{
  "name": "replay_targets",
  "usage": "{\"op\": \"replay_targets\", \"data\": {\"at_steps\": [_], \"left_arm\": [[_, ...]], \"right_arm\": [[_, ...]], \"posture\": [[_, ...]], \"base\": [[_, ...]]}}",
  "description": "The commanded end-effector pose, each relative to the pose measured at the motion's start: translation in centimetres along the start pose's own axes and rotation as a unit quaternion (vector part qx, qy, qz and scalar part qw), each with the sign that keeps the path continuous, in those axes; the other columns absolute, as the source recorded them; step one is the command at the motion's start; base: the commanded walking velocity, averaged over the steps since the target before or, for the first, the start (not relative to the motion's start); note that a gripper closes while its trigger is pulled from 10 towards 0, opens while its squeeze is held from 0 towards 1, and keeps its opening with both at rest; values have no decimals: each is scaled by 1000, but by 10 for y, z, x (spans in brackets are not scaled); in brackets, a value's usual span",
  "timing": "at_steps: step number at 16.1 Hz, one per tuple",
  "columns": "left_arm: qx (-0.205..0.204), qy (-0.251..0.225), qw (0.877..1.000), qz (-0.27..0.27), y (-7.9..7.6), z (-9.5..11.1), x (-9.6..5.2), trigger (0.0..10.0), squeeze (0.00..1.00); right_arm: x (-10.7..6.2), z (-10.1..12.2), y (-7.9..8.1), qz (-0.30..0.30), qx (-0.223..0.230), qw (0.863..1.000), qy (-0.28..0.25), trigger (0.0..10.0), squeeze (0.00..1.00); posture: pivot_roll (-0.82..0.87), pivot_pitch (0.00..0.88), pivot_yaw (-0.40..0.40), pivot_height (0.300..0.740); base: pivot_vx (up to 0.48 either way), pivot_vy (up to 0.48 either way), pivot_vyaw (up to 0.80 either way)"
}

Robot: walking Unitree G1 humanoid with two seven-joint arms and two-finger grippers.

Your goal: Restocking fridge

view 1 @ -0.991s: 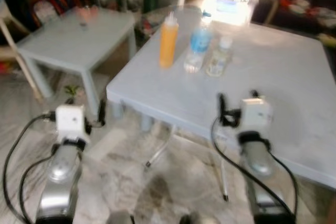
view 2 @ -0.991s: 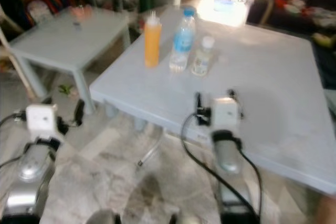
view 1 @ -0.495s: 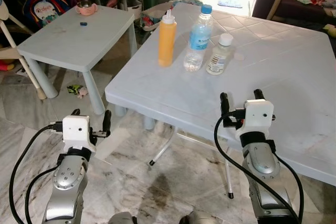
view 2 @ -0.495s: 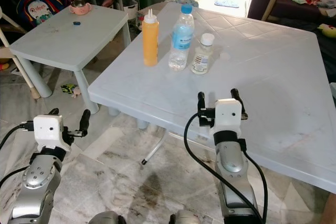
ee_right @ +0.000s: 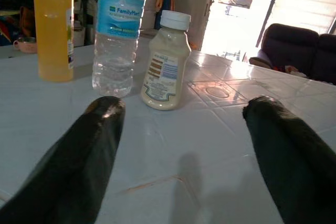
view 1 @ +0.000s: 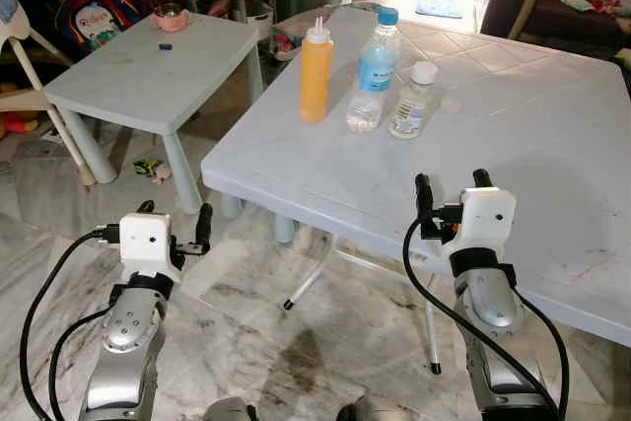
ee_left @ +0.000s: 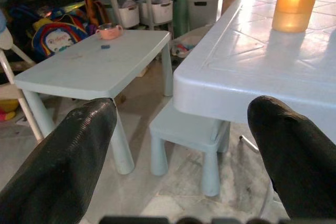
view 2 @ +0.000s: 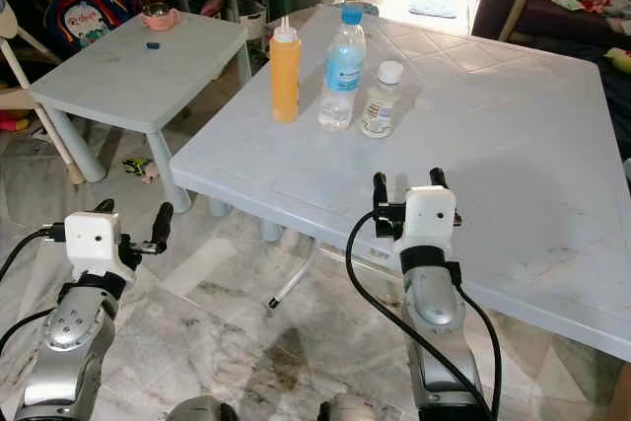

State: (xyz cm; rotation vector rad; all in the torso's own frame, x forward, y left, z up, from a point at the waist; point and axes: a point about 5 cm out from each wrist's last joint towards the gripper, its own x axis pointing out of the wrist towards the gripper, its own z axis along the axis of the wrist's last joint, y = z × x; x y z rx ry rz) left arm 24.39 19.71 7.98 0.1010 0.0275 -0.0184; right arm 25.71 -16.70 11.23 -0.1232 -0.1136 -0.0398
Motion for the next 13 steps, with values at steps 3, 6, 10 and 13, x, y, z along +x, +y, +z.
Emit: {"op": "replay_targets", "data": {"at_steps": [3,6,10,13], "left_arm": [[1,-5,1000,-11,-2,4,4,10000,0],[0,-10,1000,-22,-3,5,5,10000,0],[-5,-13,1000,-28,-6,6,7,10000,0],[-7,-13,999,-31,-8,6,8,10000,0]], "right_arm": [[2,3,-2,-2,7,1000,-7,10000,173],[3,5,-2,-3,11,1000,-9,10000,1000],[4,6,-4,-6,6,1000,-11,10000,1000],[4,7,-3,-3,2,1000,-15,10000,1000]], "posture": [[-10,21,-16,740],[-11,20,-17,740],[-16,21,-18,740],[-20,21,-18,740]], "base": [[0,0,0],[254,0,0],[419,0,0],[417,0,0]]}}
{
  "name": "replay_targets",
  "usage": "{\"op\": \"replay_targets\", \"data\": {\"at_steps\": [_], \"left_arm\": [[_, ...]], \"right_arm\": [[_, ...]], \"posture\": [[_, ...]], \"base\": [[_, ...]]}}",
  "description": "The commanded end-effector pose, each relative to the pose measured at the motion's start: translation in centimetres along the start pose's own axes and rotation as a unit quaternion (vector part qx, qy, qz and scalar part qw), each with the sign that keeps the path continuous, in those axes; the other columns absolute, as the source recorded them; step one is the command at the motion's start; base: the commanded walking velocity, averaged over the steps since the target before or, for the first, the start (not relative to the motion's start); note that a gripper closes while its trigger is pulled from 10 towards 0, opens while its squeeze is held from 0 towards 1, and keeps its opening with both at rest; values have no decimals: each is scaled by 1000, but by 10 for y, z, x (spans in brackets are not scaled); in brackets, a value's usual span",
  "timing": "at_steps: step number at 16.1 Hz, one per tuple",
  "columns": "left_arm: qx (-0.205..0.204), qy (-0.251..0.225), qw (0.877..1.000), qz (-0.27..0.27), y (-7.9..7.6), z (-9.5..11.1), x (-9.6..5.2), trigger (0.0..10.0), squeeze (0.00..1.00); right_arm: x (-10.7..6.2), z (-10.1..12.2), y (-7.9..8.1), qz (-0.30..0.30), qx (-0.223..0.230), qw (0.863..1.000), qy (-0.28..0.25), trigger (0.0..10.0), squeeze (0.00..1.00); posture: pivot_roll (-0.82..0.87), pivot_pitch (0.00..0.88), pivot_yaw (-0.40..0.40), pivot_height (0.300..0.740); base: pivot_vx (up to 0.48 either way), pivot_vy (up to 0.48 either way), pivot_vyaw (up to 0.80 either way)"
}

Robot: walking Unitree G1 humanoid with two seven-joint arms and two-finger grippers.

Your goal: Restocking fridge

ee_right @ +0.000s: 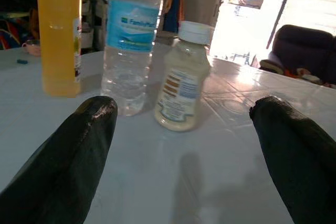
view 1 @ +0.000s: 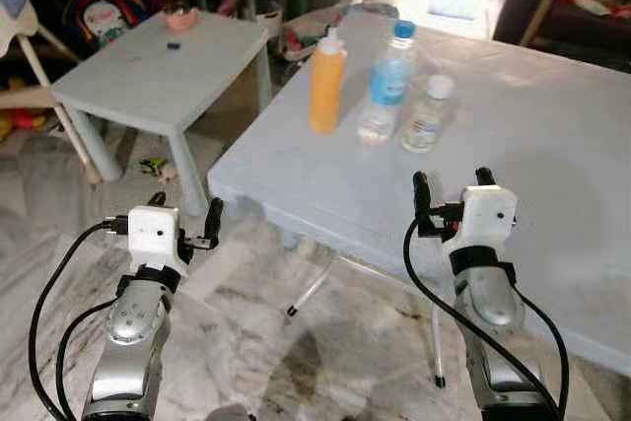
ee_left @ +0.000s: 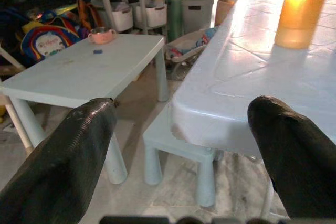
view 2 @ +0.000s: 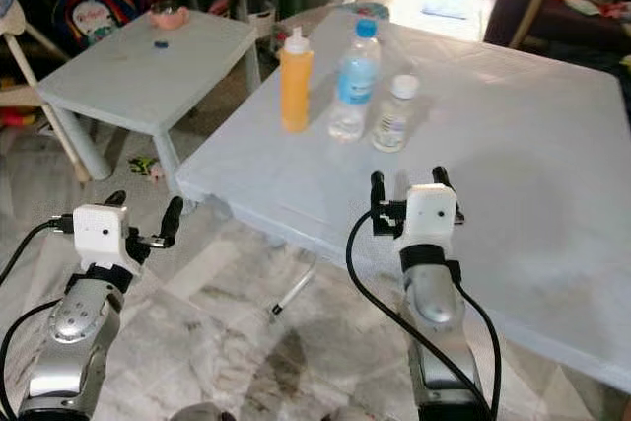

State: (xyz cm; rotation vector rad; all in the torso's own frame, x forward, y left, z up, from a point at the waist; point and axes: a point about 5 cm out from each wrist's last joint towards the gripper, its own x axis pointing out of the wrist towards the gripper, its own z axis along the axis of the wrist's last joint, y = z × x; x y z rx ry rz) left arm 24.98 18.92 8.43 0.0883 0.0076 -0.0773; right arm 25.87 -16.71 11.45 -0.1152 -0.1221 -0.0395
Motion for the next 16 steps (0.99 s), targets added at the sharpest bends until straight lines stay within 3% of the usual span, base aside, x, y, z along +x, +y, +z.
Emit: {"op": "replay_targets", "data": {"at_steps": [1,2,3,4,14,16], "left_arm": [[-2,-2,1000,-5,-2,1,2,10000,0],[-2,-3,1000,-7,-2,1,3,10000,0],[-2,-4,1000,-8,-3,2,4,10000,0],[-1,-4,1000,-9,-3,2,5,10000,0],[9,-8,1000,3,8,4,4,10000,0],[12,-9,1000,3,8,5,6,10000,0]], "right_arm": [[2,5,-2,-2,-3,1000,-12,10000,1000],[2,5,-1,1,-4,1000,-12,10000,369],[2,5,0,2,-5,1000,-12,10000,369],[3,5,1,5,-6,1000,-12,10000,0],[5,7,16,43,-9,999,-22,10000,0],[18,29,23,78,-3,995,-64,10000,0]], "posture": [[-20,21,-17,740],[-20,22,-16,740],[-20,22,-16,740],[-21,22,-16,740],[-13,35,-20,740],[-12,39,-13,740]], "base": [[416,0,0],[420,0,0],[420,0,0],[416,0,0],[30,0,0],[0,0,0]]}}
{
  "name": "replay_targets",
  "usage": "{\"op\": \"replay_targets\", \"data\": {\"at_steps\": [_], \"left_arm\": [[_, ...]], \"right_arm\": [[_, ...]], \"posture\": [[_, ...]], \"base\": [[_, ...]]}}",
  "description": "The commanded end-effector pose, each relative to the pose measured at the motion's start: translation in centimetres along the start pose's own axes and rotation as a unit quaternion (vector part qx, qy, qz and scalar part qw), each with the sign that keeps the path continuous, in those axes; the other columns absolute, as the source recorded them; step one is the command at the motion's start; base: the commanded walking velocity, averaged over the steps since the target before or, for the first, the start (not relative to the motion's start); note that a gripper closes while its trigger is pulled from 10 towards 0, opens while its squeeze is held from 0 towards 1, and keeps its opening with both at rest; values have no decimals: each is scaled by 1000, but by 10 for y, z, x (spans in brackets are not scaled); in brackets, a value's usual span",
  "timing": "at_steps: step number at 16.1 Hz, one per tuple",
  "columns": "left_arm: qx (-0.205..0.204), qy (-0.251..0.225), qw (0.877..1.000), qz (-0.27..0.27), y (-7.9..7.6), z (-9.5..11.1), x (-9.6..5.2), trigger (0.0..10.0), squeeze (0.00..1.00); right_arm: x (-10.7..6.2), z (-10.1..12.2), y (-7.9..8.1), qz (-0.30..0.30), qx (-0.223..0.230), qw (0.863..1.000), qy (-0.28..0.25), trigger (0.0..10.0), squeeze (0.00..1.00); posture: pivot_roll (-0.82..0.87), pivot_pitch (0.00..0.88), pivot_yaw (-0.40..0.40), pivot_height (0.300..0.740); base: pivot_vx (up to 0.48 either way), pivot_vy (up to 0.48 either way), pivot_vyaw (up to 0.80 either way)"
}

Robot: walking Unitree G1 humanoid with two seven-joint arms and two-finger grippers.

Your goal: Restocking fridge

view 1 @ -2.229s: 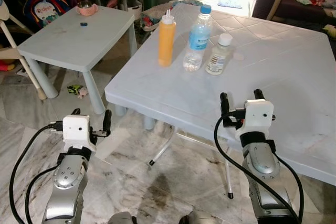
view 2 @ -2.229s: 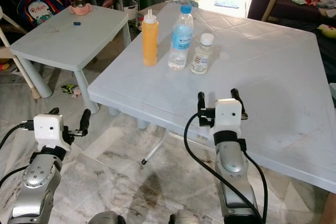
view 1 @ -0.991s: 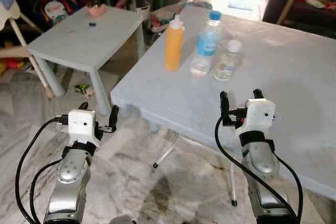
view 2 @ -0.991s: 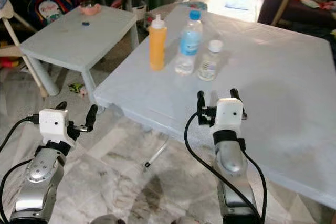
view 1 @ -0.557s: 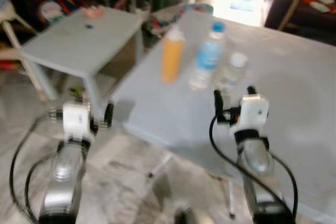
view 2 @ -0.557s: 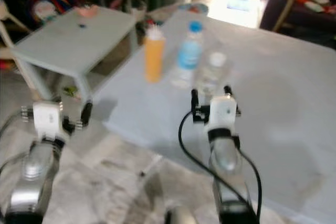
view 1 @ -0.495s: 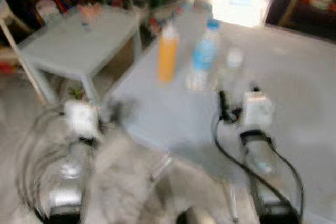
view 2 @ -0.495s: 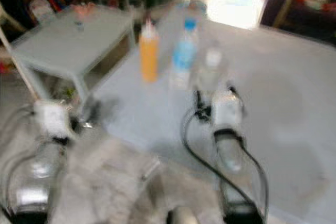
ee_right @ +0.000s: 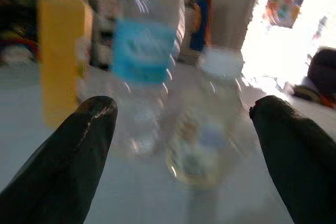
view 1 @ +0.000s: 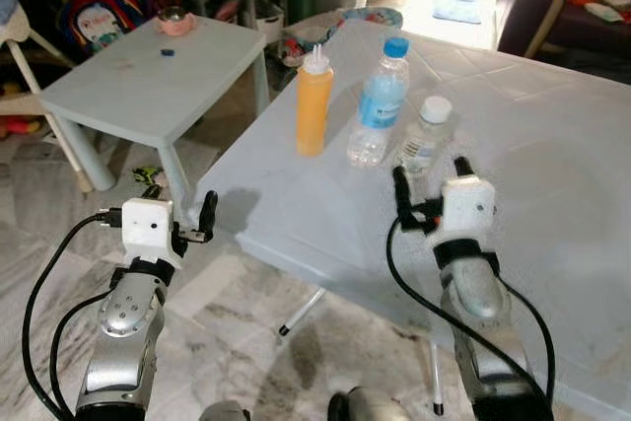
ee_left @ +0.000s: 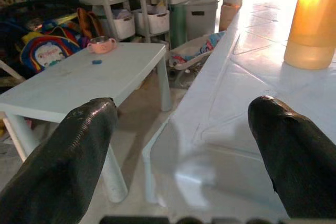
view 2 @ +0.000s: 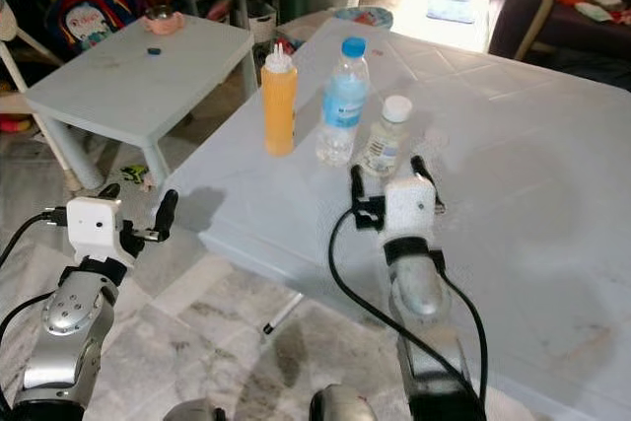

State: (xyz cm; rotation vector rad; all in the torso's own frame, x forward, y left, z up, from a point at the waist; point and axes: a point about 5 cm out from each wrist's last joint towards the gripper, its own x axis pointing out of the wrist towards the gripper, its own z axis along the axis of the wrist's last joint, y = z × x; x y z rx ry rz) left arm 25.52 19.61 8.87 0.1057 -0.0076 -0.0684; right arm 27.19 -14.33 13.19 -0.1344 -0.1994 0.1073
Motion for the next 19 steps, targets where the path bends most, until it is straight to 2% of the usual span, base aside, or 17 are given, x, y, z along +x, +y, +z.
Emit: {"op": "replay_targets", "data": {"at_steps": [1,5,8,12,14,18,19], "left_arm": [[3,-2,1000,-2,1,1,2,10000,0],[7,-3,1000,-5,0,1,3,10000,0],[10,-4,1000,-3,1,2,2,10000,0],[14,-3,1000,-6,2,2,2,10000,0],[18,0,1000,-12,2,2,1,10000,0],[24,2,1000,-14,5,2,-1,10000,0],[27,4,1000,-10,7,2,-2,10000,0]], "right_arm": [[12,18,-2,10,1,999,-34,10000,0],[52,55,-22,27,-4,996,-83,10000,0],[70,68,-24,41,8,995,-87,10000,0],[88,73,-21,56,5,996,-68,10000,0],[104,74,-23,67,12,996,-56,10000,0],[119,72,-18,97,12,995,-33,10000,0],[123,75,-17,103,15,994,-38,4863,0]], "posture": [[-12,39,-11,740],[-4,36,-11,740],[8,38,-12,740],[17,49,-8,740],[23,57,0,740],[41,58,2,740],[46,57,2,740]], "base": [[0,0,0],[0,0,0],[0,0,0],[0,0,0],[0,0,0],[0,0,0],[0,0,0]]}}
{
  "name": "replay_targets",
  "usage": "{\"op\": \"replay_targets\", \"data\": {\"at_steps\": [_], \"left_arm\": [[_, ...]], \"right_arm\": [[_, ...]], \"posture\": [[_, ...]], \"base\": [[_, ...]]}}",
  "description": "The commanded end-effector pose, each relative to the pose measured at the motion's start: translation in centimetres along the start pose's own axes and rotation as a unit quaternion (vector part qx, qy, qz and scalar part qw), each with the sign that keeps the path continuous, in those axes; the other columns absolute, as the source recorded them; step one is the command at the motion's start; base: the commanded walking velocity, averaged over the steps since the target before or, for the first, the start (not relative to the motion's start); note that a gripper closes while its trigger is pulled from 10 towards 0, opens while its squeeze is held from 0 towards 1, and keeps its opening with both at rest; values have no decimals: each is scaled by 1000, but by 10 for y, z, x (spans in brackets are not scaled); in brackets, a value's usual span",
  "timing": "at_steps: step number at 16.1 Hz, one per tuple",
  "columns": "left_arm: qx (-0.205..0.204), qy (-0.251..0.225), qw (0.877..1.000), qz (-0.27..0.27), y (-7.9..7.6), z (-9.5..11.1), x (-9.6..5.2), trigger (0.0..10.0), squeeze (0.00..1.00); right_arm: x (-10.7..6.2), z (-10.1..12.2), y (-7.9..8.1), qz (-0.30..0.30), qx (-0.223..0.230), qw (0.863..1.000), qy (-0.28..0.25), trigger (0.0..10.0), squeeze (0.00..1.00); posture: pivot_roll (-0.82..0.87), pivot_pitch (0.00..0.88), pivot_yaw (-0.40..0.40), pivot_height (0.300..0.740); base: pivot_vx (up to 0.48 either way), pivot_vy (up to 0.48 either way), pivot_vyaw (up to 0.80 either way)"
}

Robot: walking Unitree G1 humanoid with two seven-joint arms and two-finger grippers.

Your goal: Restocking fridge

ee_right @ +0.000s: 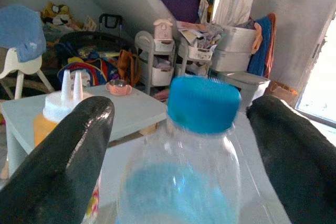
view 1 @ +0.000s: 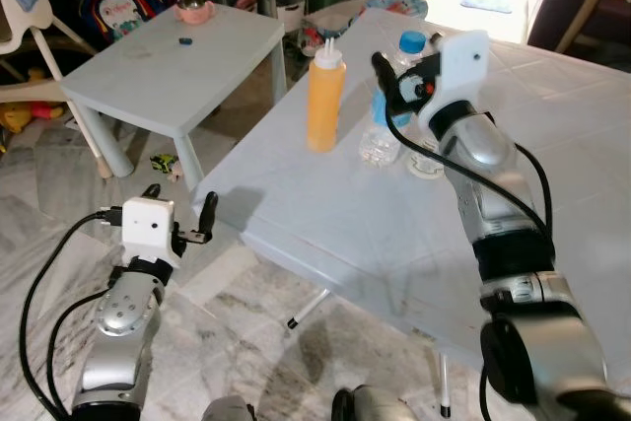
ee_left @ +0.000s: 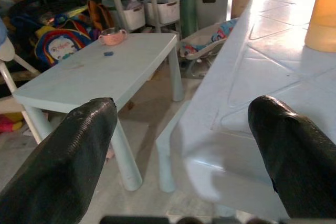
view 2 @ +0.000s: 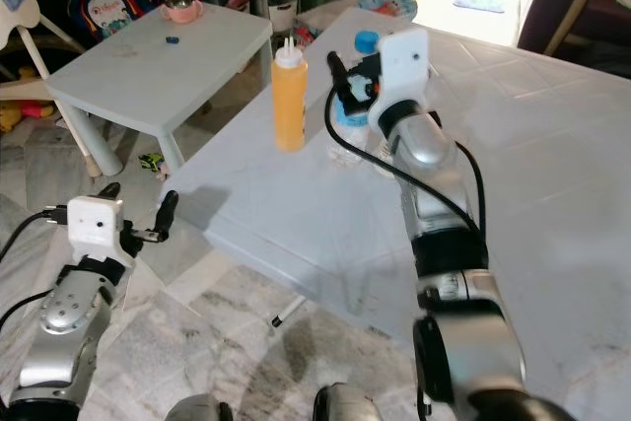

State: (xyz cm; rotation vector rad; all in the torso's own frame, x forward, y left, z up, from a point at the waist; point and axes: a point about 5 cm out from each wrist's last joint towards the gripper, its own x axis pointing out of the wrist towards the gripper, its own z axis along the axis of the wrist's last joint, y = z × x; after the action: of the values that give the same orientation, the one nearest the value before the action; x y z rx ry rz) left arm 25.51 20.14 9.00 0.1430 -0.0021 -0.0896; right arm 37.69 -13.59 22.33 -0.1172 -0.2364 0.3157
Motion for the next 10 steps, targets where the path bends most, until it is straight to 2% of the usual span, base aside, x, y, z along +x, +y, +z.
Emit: {"op": "replay_targets", "data": {"at_steps": [1,5,10], "left_arm": [[10,3,1000,3,4,1,-2,10000,0],[16,9,1000,-3,4,-2,-3,10000,0],[22,9,1000,-8,6,-1,2,10000,0]], "right_arm": [[6,10,-3,7,-5,1000,-15,0,0],[15,16,-7,12,-32,999,-9,0,0],[16,7,-9,-7,-40,999,25,0,0]], "posture": [[50,56,3,740],[55,43,13,740],[53,33,22,740]], "base": [[0,0,0],[0,0,0],[0,0,0]]}}
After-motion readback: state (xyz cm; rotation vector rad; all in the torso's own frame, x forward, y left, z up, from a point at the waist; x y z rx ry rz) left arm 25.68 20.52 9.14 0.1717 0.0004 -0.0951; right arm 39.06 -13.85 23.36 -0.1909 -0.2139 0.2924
